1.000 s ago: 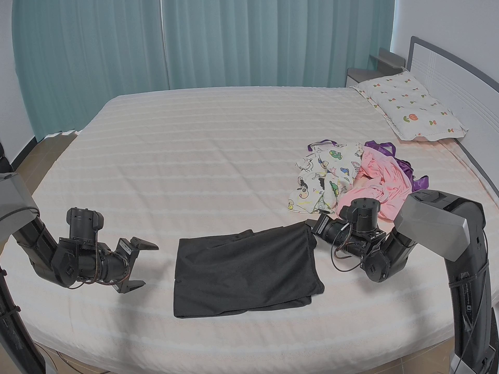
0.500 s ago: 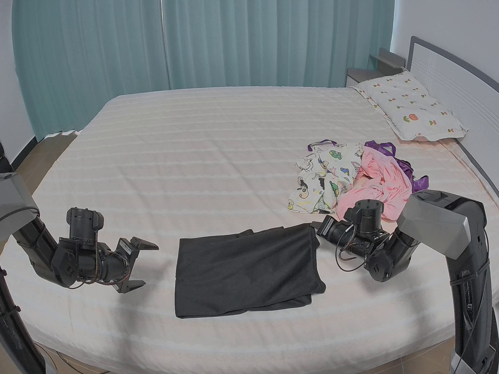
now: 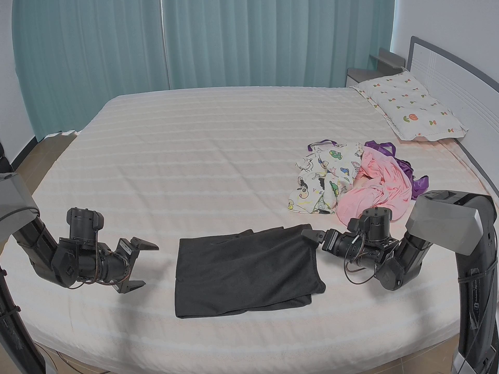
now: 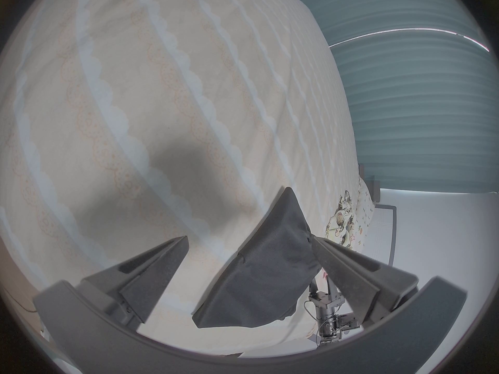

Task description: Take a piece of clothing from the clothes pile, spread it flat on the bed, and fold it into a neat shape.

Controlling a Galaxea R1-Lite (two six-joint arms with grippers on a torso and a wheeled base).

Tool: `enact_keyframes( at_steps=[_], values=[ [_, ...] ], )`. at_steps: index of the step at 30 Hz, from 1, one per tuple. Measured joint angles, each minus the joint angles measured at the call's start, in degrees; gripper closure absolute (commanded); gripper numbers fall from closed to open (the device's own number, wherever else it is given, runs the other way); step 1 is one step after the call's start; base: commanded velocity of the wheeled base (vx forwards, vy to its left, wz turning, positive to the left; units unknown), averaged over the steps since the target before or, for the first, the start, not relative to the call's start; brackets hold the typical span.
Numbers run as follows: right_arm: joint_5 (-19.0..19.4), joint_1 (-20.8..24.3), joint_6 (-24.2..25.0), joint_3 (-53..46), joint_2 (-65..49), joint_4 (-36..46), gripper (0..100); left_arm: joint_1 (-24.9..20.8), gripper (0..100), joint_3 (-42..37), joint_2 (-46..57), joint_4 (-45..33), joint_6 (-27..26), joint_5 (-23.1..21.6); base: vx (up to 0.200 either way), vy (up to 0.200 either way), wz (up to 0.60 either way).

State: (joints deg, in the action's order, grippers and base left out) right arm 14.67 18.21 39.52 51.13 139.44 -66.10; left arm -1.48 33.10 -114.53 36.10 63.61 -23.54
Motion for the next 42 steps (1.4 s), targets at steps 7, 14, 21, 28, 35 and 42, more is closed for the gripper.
enact_keyframes(
  at_steps=[7, 14, 21, 28, 35, 42],
  values=[
    [3.6, 2.9, -3.8, -4.3, -0.7, -0.9, 0, -0.1, 0, 0.0, -0.2, 0.0, 0.0, 0.0, 0.0, 0.0, 0.0],
    [3.7, 5.7, -5.1, -3.9, 0.6, -1.0, 0, -0.1, 0, 0.0, -0.3, 0.0, -0.1, 0.1, 0.0, 0.0, 0.0],
    [3.7, 7.5, -5.1, -1.6, 1.7, 0.4, 0, -0.2, 0, 0.0, -0.3, 0.1, 0.0, 0.0, 0.0, 0.0, 0.0],
    [3.5, 8.6, -5.1, 1.2, 2.4, 5.3, 0, -0.2, 0, -0.2, -0.3, 0.1, 0.0, 0.0, 0.0, 0.0, 0.0],
    [3.3, 11.3, -5.0, 4.4, 2.6, 8.6, 100, -0.2, 0, -0.3, -0.2, 0.1, 0.1, 0.0, 0.0, 0.0, 0.0],
    [3.9, 11.7, -4.3, 3.3, 3.5, 8.2, 100, -0.2, 0, -0.4, -0.2, 0.1, 0.2, 0.1, 0.0, 0.0, 0.0]
  ],
)
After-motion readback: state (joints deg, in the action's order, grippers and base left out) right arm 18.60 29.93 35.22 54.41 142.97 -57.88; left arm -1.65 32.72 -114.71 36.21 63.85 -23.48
